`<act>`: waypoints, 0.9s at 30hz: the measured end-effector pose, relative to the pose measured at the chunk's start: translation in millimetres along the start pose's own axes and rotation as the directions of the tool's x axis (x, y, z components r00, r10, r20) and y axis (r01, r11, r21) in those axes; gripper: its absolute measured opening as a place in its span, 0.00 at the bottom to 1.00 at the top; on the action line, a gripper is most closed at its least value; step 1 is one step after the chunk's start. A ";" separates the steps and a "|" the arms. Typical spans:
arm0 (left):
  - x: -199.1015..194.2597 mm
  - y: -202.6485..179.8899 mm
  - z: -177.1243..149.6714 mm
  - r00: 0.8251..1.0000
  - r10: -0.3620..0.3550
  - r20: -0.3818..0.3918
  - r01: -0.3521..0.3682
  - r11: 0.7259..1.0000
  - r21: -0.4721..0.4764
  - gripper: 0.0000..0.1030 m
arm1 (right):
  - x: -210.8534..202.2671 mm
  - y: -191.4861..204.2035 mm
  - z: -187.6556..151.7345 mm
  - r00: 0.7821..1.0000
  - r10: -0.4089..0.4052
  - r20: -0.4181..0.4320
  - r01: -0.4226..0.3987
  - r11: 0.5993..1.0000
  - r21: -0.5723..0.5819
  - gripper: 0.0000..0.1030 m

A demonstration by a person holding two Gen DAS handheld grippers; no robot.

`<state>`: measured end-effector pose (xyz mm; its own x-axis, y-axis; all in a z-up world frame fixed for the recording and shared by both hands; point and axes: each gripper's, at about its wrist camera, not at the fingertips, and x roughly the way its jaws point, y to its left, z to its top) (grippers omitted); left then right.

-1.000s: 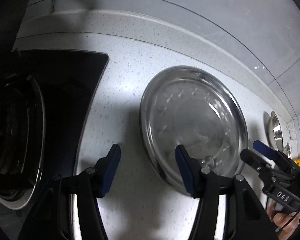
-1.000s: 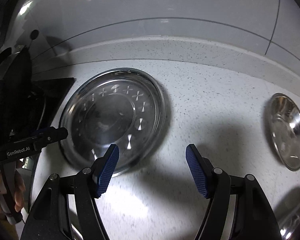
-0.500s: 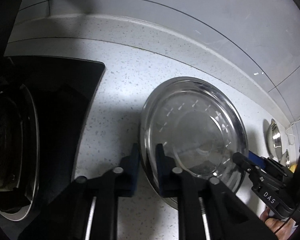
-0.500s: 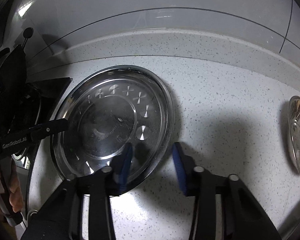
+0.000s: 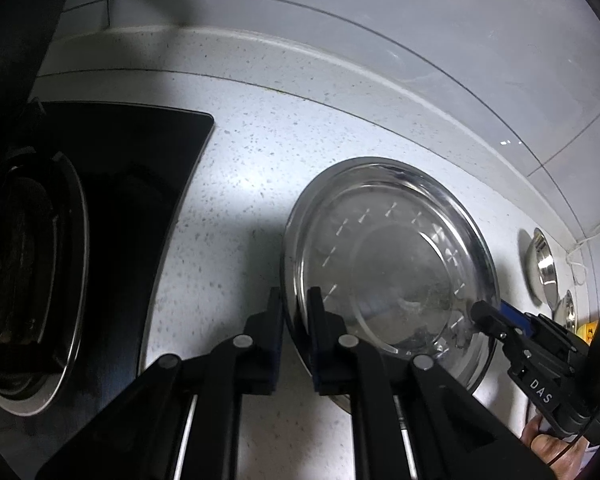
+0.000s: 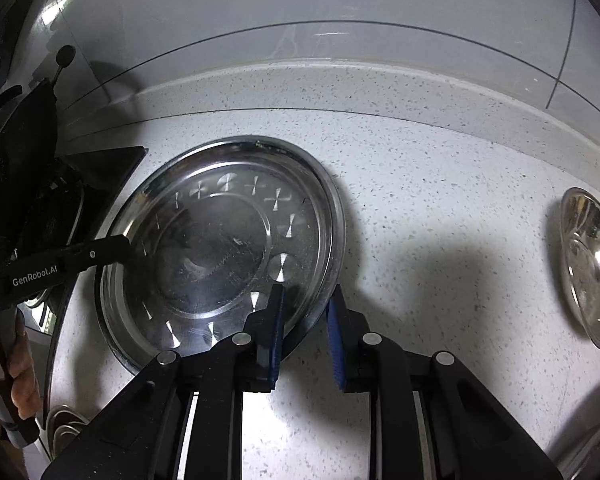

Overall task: Organize plates and bowls
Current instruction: 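Lift the plain plate with both tools and lower it onto the plate stack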

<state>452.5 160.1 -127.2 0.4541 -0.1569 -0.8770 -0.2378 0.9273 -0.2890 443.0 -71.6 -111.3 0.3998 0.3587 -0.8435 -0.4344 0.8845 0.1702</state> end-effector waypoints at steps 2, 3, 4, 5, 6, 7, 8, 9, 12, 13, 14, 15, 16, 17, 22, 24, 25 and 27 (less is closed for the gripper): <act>-7.5 -2.1 -2.7 1.000 -0.006 0.007 0.006 1.000 0.003 0.10 | -4.3 1.9 -1.7 1.000 -0.002 0.003 0.002 1.000 0.003 0.18; -10.6 -2.9 -4.1 1.000 -0.010 0.009 0.010 1.000 0.005 0.10 | -6.9 2.1 -3.5 1.000 -0.002 0.006 0.002 1.000 0.006 0.18; -14.2 -3.4 -6.2 1.000 -0.015 0.012 0.015 1.000 0.008 0.10 | -10.5 2.5 -5.7 1.000 -0.001 0.008 0.001 1.000 0.010 0.18; -20.4 -3.6 -10.7 1.000 -0.025 0.016 0.025 1.000 0.010 0.10 | -13.1 3.0 -7.6 1.000 0.000 0.010 0.000 1.000 0.014 0.18; -24.3 -3.3 -12.9 0.999 -0.032 0.017 0.031 0.999 0.010 0.10 | -17.1 2.3 -10.9 1.000 0.001 0.010 -0.002 1.000 0.017 0.18; -29.2 -3.7 -16.7 0.999 -0.038 0.018 0.038 0.999 0.011 0.10 | -20.8 2.8 -13.9 1.000 0.002 0.012 -0.003 1.000 0.019 0.18; -33.9 -4.8 -20.7 0.999 -0.041 0.022 0.041 0.999 0.017 0.10 | -25.8 4.2 -17.9 1.000 0.000 0.014 0.000 1.000 0.018 0.18; -37.5 -5.5 -23.6 0.999 -0.043 0.025 0.042 0.999 0.022 0.10 | -29.2 4.8 -21.0 1.000 -0.003 0.017 0.003 1.000 0.017 0.18; -50.5 -7.7 -33.4 0.998 -0.050 0.031 0.049 0.998 0.031 0.10 | -41.9 7.7 -31.6 1.000 -0.016 0.027 0.015 1.000 0.010 0.18; -55.4 -9.0 -36.1 0.998 -0.053 0.034 0.052 0.998 0.032 0.10 | -45.8 8.8 -34.8 0.999 -0.018 0.028 0.018 1.000 0.009 0.18; -59.9 -9.4 -38.2 0.998 -0.057 0.037 0.056 0.998 0.031 0.10 | -50.2 9.8 -38.0 0.999 -0.018 0.030 0.018 1.000 0.011 0.18; -66.0 -9.0 -41.3 0.997 -0.060 0.040 0.059 0.998 0.030 0.10 | -55.0 11.0 -41.0 0.999 -0.018 0.034 0.017 1.000 0.013 0.18; -70.5 -9.6 -43.5 0.997 -0.062 0.043 0.060 0.998 0.032 0.10 | -59.8 12.3 -43.2 0.999 -0.017 0.038 0.016 1.000 0.014 0.18; -77.3 -10.8 -46.8 0.997 -0.063 0.049 0.061 0.997 0.036 0.10 | -63.1 13.8 -44.8 0.999 -0.018 0.041 0.017 1.000 0.014 0.18; -100.3 -11.7 -58.0 0.995 -0.080 0.059 0.078 0.996 0.035 0.10 | -82.9 24.9 -49.6 0.998 -0.026 0.057 0.025 1.000 0.013 0.18; -107.2 -14.1 -61.7 0.994 -0.086 0.061 0.084 0.996 0.036 0.10 | -94.2 26.9 -53.3 0.998 -0.023 0.065 0.022 1.000 0.014 0.18; -112.5 -13.9 -65.2 0.994 -0.089 0.064 0.087 0.995 0.038 0.10 | -99.1 28.4 -54.8 0.997 -0.023 0.068 0.022 1.000 0.015 0.18; -125.1 -11.3 -72.8 0.993 -0.098 0.070 0.096 0.995 0.038 0.10 | -106.2 32.6 -56.3 0.997 -0.021 0.072 0.020 1.000 0.014 0.18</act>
<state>335.9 144.5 -42.1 0.5340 -0.2229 -0.8156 -0.1607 0.9203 -0.3567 341.0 -97.6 -44.9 0.4657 0.3606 -0.8082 -0.4149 0.8956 0.1605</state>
